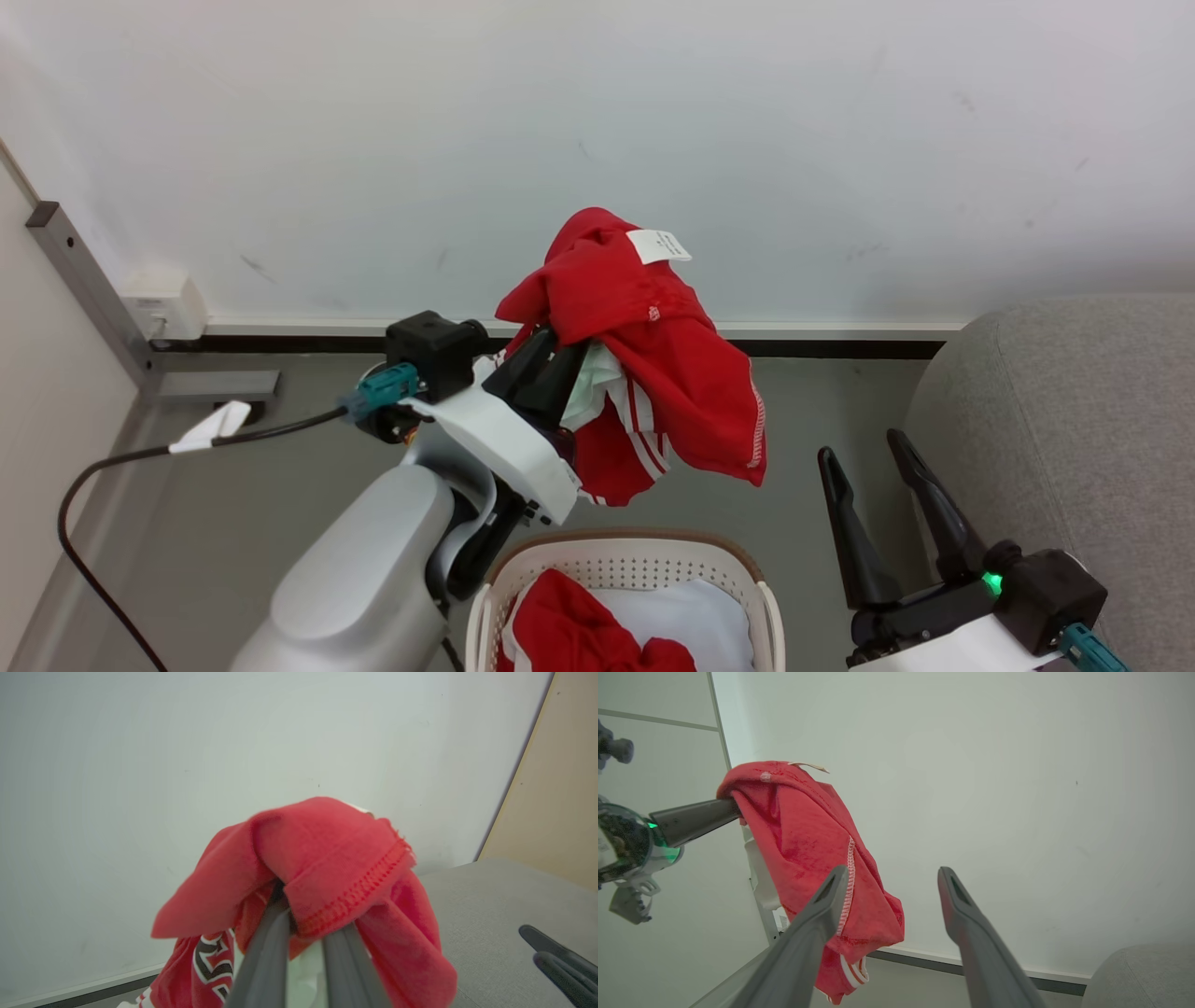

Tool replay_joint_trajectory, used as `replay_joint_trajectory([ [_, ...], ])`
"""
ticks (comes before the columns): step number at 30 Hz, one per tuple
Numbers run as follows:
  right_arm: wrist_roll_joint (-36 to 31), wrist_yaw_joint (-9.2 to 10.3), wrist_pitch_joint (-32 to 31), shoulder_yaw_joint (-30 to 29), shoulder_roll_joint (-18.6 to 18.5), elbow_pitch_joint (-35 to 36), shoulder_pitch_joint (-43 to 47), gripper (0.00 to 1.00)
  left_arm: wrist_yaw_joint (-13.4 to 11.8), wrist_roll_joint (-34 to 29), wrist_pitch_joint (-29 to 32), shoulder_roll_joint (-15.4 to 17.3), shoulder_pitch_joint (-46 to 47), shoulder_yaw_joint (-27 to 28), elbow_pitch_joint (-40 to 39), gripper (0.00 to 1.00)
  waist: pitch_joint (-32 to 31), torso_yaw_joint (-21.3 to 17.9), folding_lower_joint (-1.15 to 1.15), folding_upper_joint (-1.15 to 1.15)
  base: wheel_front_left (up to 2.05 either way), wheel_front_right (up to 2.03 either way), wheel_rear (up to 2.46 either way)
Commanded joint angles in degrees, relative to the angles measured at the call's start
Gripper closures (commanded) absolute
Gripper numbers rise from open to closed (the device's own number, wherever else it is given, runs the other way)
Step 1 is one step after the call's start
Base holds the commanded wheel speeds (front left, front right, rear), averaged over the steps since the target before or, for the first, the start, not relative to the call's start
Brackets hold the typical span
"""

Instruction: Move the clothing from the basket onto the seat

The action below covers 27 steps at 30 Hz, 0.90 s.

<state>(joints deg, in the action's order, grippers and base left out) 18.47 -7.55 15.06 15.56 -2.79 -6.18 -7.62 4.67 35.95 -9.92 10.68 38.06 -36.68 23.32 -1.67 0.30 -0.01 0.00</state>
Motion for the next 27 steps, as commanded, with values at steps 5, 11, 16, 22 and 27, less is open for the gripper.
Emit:
replay_joint_trajectory([
  [5, 0.25, 0.12, 0.17, 1.79, -0.42, -0.61, -0.06, 0.0, -0.64, 0.28, 0.6, 0.78, -0.94, -0.15, -1.75, 1.0, 0.28, -0.37, 0.01, 0.0, 0.0, 0.0, 0.0],
  [11, -2.16, 0.12, 0.17, 5.12, -3.28, -1.97, -0.85, 0.0, -1.0, 0.43, 0.99, 0.3, -1.6, -0.95, -2.61, 1.0, 0.54, 0.16, 0.01, 0.0, 0.0, 0.0, 0.0],
  [16, -3.97, 0.12, 0.17, 7.08, -4.85, -3.92, -2.11, 0.0, -0.9, 0.59, 1.01, -0.32, -2.06, -1.74, -2.82, 1.0, 0.7, 1.05, 0.01, 0.0, 0.0, 0.0, 0.0],
  [22, -4.27, 0.12, 0.11, 10.65, -6.25, -9.69, -5.89, 0.0, -0.27, 0.42, 1.4, -1.73, -3.14, -3.9, -2.46, 1.0, 0.54, 3.03, 0.01, 0.0, 0.0, 0.0, 0.0],
  [27, -3.35, 0.12, 0.11, 13.18, -6.69, -14.03, -9.57, 0.0, 0.4, 0.25, 1.8, -2.81, -3.71, -6.06, -1.87, 1.0, 0.21, 4.93, 0.01, 0.0, 0.0, 0.0, 0.0],
])
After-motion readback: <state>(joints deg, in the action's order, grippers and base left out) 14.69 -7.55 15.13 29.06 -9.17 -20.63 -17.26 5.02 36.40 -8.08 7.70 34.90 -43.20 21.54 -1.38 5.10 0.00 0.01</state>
